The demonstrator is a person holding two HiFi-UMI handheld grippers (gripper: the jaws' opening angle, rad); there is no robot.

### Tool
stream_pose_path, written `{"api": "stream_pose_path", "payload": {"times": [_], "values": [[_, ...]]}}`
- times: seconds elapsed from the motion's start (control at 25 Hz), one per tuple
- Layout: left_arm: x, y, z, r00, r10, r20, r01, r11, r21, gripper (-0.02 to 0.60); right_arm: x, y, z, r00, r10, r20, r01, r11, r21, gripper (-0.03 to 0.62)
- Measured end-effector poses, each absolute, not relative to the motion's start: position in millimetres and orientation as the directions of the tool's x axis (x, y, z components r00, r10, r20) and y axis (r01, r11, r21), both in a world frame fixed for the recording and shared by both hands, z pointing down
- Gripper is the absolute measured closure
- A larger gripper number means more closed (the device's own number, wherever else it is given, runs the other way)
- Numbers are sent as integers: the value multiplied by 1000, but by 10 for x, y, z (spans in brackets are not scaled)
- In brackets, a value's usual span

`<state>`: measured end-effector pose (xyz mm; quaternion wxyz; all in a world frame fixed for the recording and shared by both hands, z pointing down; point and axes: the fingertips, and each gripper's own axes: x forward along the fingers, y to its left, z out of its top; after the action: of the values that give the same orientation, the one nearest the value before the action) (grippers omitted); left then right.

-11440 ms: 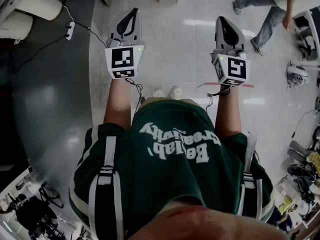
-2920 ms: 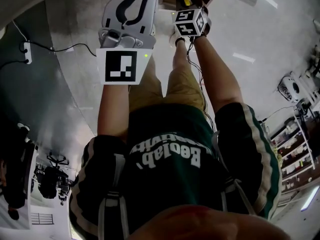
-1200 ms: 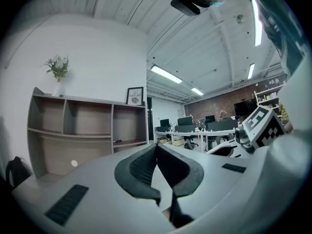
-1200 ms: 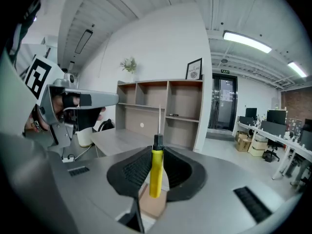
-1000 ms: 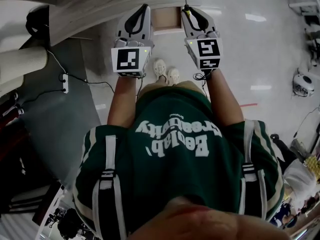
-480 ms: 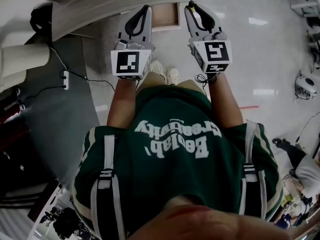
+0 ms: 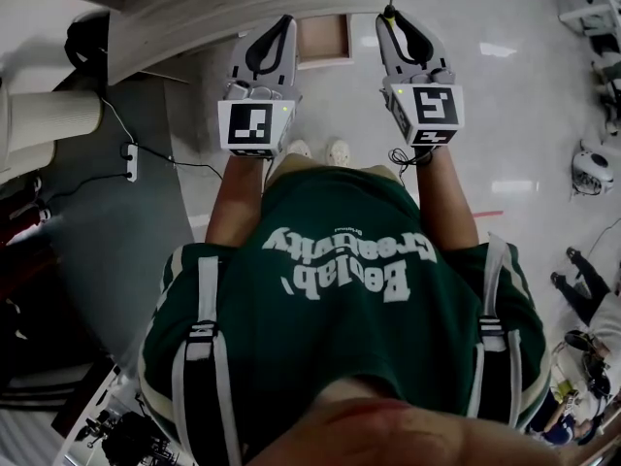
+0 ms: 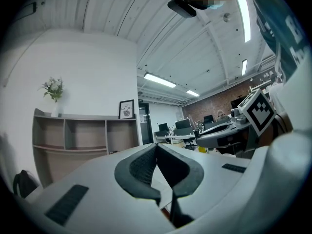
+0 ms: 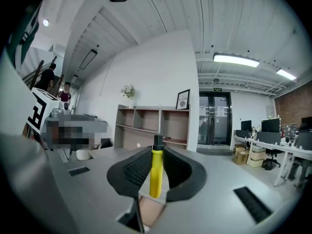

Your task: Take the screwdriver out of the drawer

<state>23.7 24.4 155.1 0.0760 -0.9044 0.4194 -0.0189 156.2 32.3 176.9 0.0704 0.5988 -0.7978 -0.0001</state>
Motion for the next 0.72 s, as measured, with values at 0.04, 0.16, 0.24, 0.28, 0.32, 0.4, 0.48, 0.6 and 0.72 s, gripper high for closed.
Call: {"api": "stream_pose_path", "payload": {"times": [0.04, 0.16, 0.24, 0.28, 0.32, 0.4, 0.48, 0.6, 0.72], "values": [[212, 241, 1538, 647, -762, -30, -756, -636, -153, 563, 1549, 331, 1748, -273, -956, 111, -955, 283, 87, 508], [162, 224, 1504, 641, -767, -31, -762, -630, -153, 563, 1516, 355, 1693, -277, -955, 102, -954, 287, 90, 508], [145, 232, 1465, 638, -769, -35, -764, -626, -156, 563, 1500, 367, 1662, -286, -954, 94, -953, 293, 80, 508], [140, 243, 1448, 637, -770, -36, -765, -625, -158, 563, 1495, 372, 1653, -290, -953, 91, -952, 297, 76, 508], [138, 258, 1435, 636, -771, -37, -765, -623, -162, 563, 1491, 379, 1646, -295, -951, 89, -951, 301, 73, 508], [147, 301, 1417, 635, -772, -35, -765, -622, -169, 563, 1487, 399, 1627, -302, -949, 87, -948, 308, 75, 508], [166, 362, 1396, 634, -772, -36, -766, -621, -166, 563, 1497, 437, 1606, -304, -949, 84, -947, 311, 81, 508], [171, 412, 1391, 631, -775, -32, -767, -617, -175, 563, 1514, 471, 1612, -307, -948, 84, -947, 313, 74, 508], [144, 362, 1399, 631, -775, -32, -766, -615, -187, 563, 1483, 423, 1635, -311, -947, 85, -946, 317, 72, 508]]}}
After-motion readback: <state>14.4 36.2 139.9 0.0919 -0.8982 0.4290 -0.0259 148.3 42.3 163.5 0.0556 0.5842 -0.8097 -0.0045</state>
